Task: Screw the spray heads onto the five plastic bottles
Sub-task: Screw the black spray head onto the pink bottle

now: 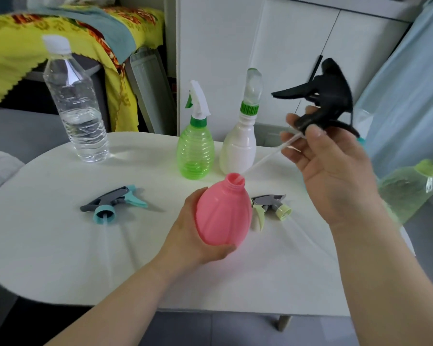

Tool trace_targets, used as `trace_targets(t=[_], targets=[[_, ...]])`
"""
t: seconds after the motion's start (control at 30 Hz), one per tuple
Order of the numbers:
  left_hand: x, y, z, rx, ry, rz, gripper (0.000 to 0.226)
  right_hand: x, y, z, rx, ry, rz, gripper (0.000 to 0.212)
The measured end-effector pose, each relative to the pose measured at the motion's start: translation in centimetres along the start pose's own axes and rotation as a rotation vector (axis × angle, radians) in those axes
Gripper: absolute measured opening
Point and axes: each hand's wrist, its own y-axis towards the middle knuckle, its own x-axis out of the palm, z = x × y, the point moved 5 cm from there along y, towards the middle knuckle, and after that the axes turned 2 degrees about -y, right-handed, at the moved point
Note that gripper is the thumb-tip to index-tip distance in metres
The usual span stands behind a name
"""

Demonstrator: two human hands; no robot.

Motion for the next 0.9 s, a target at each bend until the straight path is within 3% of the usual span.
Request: trace_targets(t=[0.3, 0.57, 0.7, 0.9], targets=[[0.0, 0.3, -0.5, -0.020, 0.019, 0.014, 0.092, 3.0, -1.4, 5.5, 0.122, -0.409, -0.282, 0.027], [0.0, 0.5, -0.7, -0.044, 0.012, -0.002, 0.090, 3.0, -1.8, 5.9, 0.152, -0.339, -0.383, 0.033], [0.0, 0.5, -0.8, -0.051, 0.006, -0.003, 0.092, 3.4, -1.6, 5.9, 0.132, -0.423, -0.339, 0.031], [0.0, 0.5, -0.8, -0.043, -0.006, 0.000, 0.090, 3.9, -2.3, 6.5, 0.053, -0.514, -0.102, 0.037]])
